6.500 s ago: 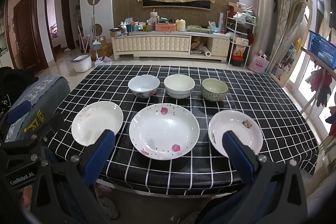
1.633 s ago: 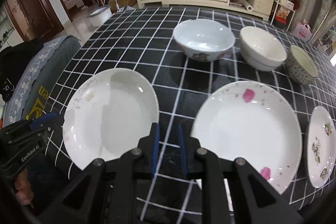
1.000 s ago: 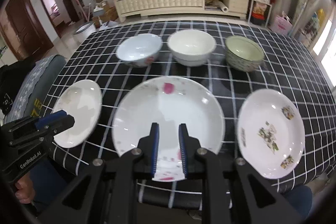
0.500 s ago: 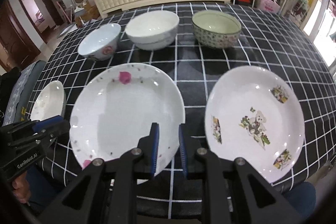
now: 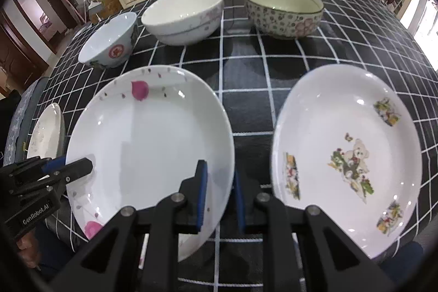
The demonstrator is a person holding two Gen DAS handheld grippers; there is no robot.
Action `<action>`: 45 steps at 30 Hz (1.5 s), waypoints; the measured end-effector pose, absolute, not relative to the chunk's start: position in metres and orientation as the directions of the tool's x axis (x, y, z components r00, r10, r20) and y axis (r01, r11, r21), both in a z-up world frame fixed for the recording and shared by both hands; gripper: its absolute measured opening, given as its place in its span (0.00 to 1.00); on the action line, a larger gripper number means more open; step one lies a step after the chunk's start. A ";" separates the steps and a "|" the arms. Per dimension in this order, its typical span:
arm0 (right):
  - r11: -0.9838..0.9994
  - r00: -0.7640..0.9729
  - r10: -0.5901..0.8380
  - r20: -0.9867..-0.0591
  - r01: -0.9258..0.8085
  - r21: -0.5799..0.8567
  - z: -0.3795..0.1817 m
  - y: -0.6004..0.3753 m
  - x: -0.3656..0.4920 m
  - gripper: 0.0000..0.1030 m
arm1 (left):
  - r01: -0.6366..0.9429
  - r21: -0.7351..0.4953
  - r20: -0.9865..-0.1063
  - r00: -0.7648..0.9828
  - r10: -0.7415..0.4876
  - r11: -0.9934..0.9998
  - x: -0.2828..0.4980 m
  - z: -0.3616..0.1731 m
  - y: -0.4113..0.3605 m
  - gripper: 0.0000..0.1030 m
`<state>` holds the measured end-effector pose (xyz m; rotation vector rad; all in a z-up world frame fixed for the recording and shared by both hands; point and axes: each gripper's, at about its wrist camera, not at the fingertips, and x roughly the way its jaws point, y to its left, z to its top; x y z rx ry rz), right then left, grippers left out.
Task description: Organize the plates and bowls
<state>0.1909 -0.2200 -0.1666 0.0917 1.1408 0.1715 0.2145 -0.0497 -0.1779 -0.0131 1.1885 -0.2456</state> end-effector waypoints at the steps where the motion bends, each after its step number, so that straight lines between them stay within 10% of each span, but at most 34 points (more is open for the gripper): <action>1: 0.982 0.400 0.188 -0.897 -0.089 0.166 -0.168 -0.219 0.192 0.22 | 0.188 -0.136 -0.917 0.348 -0.195 0.973 0.216 -0.179 -0.051 0.19; 45: 0.950 0.523 0.259 -0.812 -0.292 0.116 -0.102 -0.105 0.167 0.21 | 0.002 -0.046 -0.851 0.524 -0.040 0.999 0.158 -0.115 0.046 0.17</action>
